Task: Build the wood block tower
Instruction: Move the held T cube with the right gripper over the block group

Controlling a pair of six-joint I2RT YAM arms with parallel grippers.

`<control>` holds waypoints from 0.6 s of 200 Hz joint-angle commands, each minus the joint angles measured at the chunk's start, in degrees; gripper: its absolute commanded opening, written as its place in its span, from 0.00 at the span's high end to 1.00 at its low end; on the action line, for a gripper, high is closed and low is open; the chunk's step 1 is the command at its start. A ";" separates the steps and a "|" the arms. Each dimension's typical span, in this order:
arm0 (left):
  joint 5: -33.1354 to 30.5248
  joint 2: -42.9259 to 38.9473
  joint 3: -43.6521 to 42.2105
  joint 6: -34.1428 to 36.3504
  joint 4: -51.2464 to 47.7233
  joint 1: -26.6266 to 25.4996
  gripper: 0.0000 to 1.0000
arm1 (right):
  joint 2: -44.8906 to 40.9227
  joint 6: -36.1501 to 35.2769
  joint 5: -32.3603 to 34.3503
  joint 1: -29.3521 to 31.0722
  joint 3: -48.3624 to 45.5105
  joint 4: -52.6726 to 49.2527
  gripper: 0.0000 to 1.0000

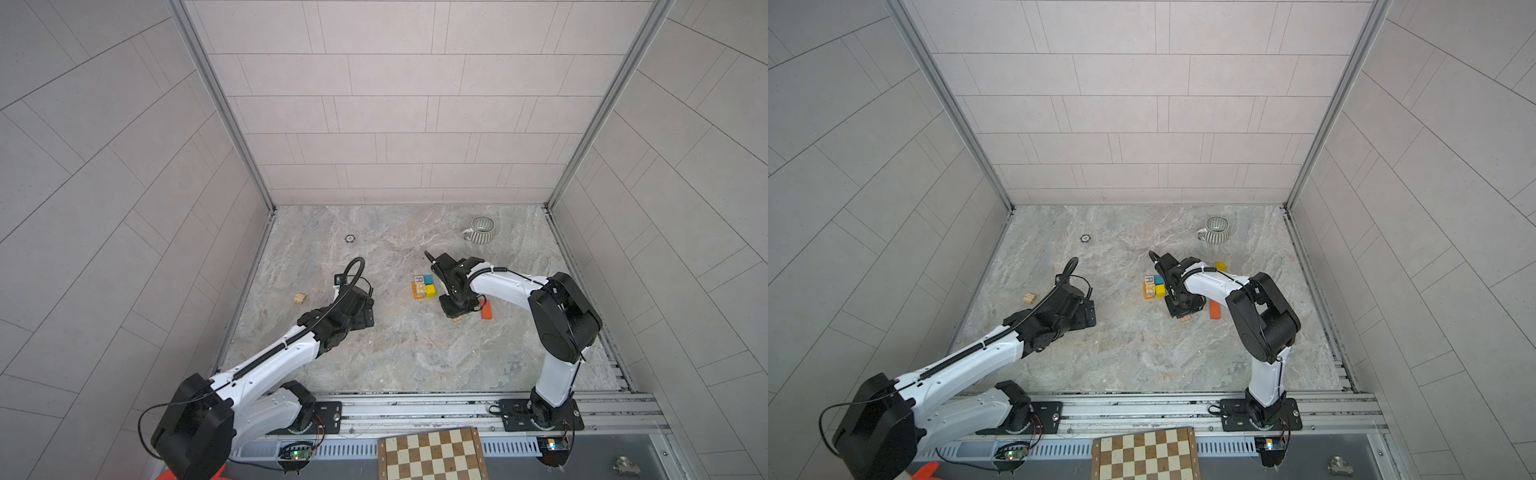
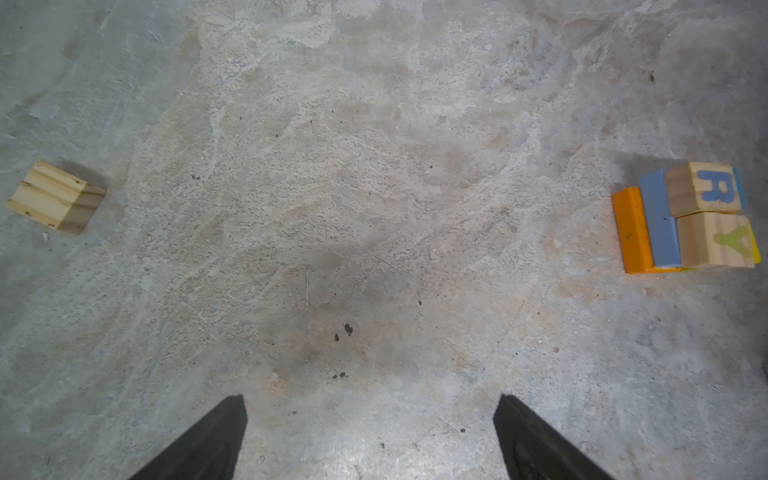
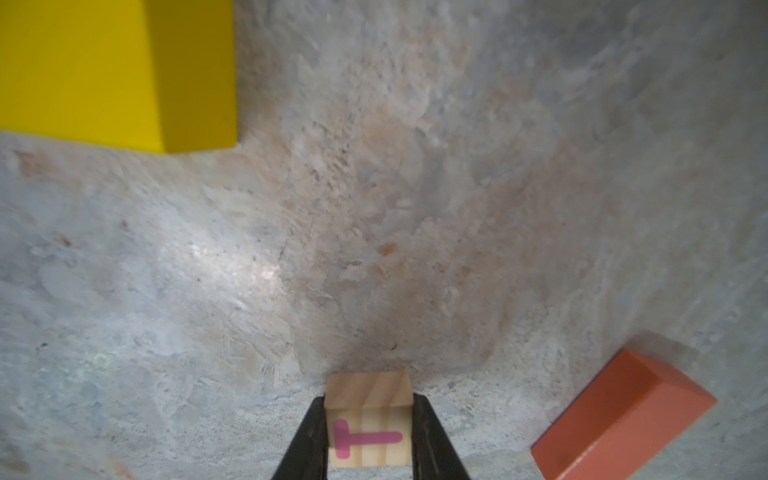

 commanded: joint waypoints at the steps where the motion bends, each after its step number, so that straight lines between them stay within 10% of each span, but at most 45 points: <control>1: -0.22 -0.80 0.25 -0.27 -0.17 -0.26 0.00 | -1.13 0.41 1.34 0.37 0.63 -1.89 0.74; 120: -3.30 1.74 4.08 0.87 2.74 -0.22 0.00 | 0.07 2.17 -3.02 -2.17 15.33 -7.62 0.74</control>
